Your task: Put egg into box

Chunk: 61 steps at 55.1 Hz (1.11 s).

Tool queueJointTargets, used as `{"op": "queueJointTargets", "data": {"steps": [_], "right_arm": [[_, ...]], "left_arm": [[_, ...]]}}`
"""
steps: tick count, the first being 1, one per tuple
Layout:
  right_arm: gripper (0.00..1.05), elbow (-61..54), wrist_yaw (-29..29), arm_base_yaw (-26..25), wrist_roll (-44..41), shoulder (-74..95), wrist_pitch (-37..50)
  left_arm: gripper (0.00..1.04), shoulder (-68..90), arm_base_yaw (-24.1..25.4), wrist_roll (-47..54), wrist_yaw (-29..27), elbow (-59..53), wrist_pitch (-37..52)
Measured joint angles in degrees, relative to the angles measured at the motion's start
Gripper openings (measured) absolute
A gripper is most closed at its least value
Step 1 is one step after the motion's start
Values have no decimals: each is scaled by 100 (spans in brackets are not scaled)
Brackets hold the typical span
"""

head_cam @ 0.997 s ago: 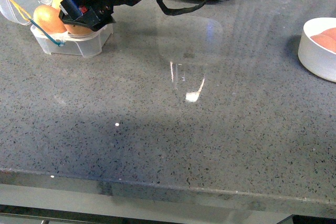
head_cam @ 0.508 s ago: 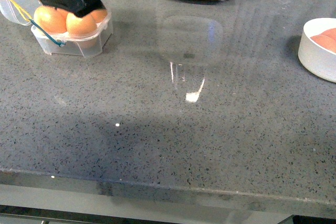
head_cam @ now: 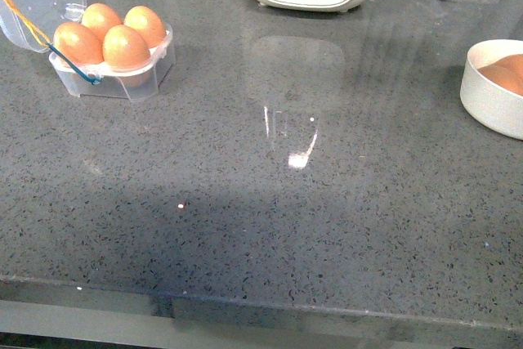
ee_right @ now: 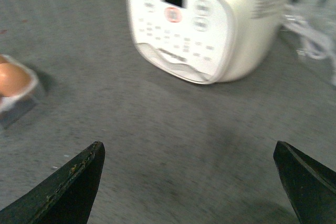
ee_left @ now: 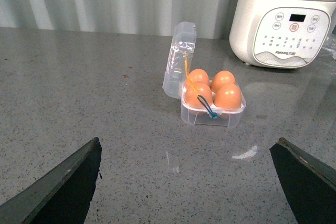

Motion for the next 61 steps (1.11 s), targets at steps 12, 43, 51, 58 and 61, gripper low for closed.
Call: {"op": "queueJointTargets", "data": {"steps": [12, 43, 51, 58, 61], "right_arm": [[97, -1086, 876, -1141, -643, -1360, 708], [65, -2575, 518, -2186, 219, -3329, 1060], [38, -3213, 876, -1888, 560, -3845, 1272], [9, -3797, 1060, -1650, 632, -4232, 1342], [3, -3930, 1108, -1600, 632, -4374, 1342]], "left_arm": [[98, 0, 0, 0, 0, 0, 0], [98, 0, 0, 0, 0, 0, 0], [98, 0, 0, 0, 0, 0, 0], [98, 0, 0, 0, 0, 2, 0], [98, 0, 0, 0, 0, 0, 0]]}}
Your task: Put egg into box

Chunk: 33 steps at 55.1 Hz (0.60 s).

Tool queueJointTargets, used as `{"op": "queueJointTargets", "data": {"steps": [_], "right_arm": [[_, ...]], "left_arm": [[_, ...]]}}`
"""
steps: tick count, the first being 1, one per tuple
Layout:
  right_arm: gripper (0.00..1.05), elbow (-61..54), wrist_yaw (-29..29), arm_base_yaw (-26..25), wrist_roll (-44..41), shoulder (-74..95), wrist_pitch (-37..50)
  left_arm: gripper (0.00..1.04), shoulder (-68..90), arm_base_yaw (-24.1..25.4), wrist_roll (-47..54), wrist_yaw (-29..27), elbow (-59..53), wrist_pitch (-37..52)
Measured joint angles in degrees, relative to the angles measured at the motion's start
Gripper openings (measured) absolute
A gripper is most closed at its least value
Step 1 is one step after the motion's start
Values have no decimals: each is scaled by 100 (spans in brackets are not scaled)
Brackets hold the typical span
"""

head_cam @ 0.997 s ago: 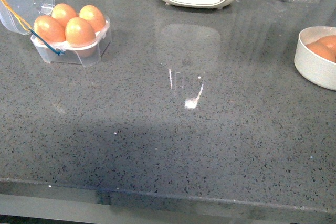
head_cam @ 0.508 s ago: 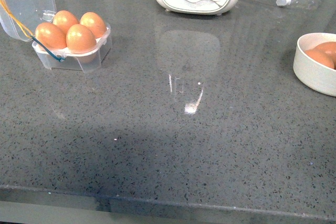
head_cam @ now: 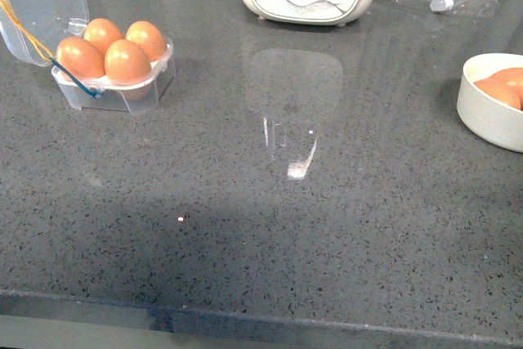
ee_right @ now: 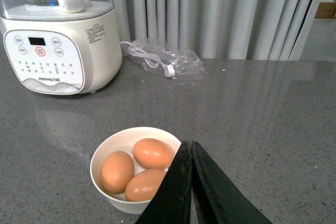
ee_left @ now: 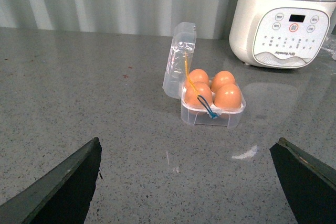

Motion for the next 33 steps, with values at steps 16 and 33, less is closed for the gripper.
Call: {"op": "queueJointTargets", "data": {"steps": [16, 33], "right_arm": [[3, -566, 525, 557, 33, -809, -201], [3, -911, 544, 557, 33, -1668, -710]], "left_arm": [[98, 0, 0, 0, 0, 0, 0], [98, 0, 0, 0, -2, 0, 0]]}}
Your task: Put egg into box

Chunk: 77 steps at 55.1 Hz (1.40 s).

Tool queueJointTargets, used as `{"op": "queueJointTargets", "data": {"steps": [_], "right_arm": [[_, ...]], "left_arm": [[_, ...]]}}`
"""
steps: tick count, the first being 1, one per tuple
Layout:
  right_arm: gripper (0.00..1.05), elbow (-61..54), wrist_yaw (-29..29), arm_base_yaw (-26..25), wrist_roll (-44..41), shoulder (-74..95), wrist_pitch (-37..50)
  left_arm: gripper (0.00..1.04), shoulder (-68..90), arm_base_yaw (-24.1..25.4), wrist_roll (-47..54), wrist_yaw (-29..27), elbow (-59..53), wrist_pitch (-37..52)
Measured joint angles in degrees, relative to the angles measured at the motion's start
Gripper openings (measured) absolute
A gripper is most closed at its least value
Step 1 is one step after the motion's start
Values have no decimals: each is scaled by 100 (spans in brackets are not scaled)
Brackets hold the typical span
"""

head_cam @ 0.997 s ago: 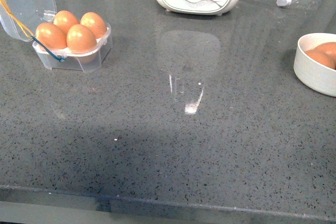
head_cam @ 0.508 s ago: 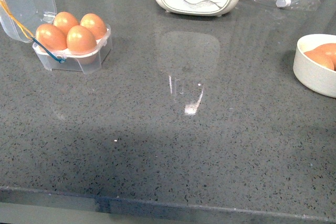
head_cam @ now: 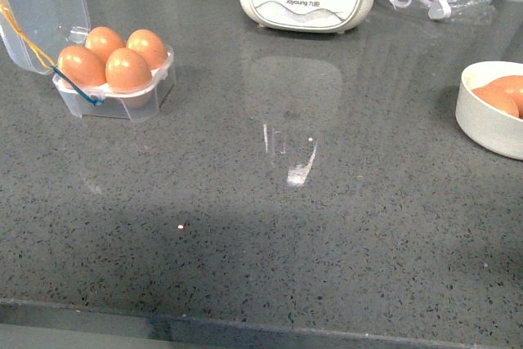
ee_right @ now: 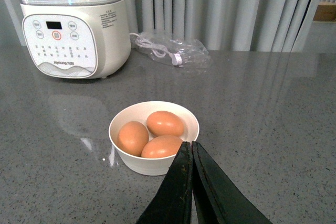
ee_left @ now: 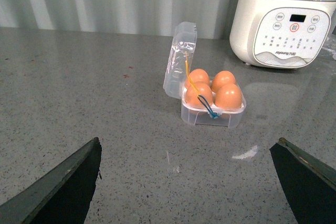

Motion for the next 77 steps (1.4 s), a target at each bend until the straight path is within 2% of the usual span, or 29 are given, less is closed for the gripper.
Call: {"op": "queueJointTargets", "data": {"steps": [10, 15, 51, 55, 58, 74, 77], "right_arm": [[3, -114, 2, 0, 0, -426, -313], [3, -289, 2, 0, 2, -538, -195], [3, -289, 2, 0, 2, -1753, -1381], [3, -284, -2, 0, 0, -2328, -2142], [3, -284, 2, 0, 0, -2575, -2361], [3, -284, 0, 0, 2, -2736, -2400], [8, -284, 0, 0, 0, -2736, -2400]], "left_arm": [[98, 0, 0, 0, 2, 2, 0], [98, 0, 0, 0, 2, 0, 0], [98, 0, 0, 0, 2, 2, -2], [98, 0, 0, 0, 2, 0, 0], [98, 0, 0, 0, 0, 0, -2], [98, -2, 0, 0, 2, 0, -4], [98, -2, 0, 0, 2, 2, -4]]}}
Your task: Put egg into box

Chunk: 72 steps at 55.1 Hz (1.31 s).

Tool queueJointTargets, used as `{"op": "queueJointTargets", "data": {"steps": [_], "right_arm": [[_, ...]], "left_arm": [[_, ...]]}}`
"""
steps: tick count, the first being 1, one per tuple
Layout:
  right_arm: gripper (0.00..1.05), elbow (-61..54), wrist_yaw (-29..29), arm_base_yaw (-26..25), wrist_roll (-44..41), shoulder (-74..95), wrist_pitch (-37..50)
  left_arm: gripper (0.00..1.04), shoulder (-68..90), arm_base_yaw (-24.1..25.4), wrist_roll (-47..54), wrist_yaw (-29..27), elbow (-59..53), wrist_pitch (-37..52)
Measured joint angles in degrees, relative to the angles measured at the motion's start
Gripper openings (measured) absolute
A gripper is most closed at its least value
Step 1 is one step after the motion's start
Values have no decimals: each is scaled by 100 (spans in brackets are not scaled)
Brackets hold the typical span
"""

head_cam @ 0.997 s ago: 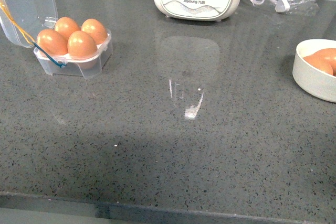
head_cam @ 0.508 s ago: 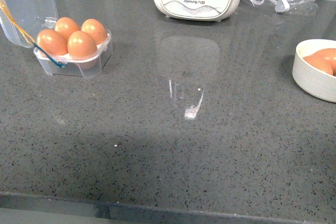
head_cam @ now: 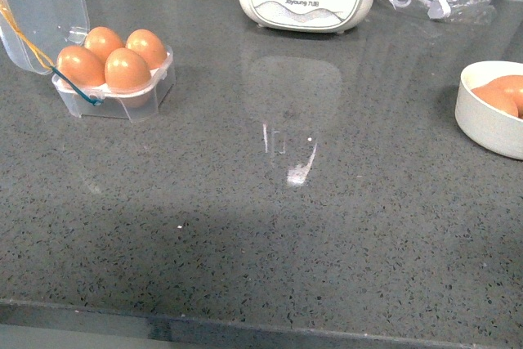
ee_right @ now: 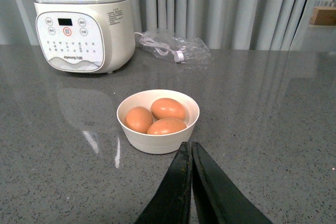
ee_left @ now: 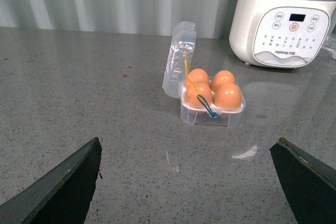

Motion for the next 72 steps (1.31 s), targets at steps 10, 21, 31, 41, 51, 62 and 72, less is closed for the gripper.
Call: {"op": "queueJointTargets", "data": {"steps": [10, 21, 31, 41, 51, 62, 72], "right_arm": [[40, 0, 2, 0, 0, 0, 0], [72, 0, 2, 0, 0, 0, 0], [98, 0, 2, 0, 7, 0, 0], [97, 0, 2, 0, 7, 0, 0], [97, 0, 0, 4, 4, 0, 0], [97, 0, 2, 4, 4, 2, 0], [97, 0, 2, 4, 4, 0, -2]], "left_arm": [[98, 0, 0, 0, 0, -2, 0], [98, 0, 0, 0, 0, -2, -2], [98, 0, 0, 0, 0, -2, -4], [98, 0, 0, 0, 0, -2, -4], [98, 2122, 236, -28, 190, 1335, -3032], [98, 2551, 420, -129, 450, 1827, -2557], [98, 3589, 616, -168, 741, 2006, -1259]]}}
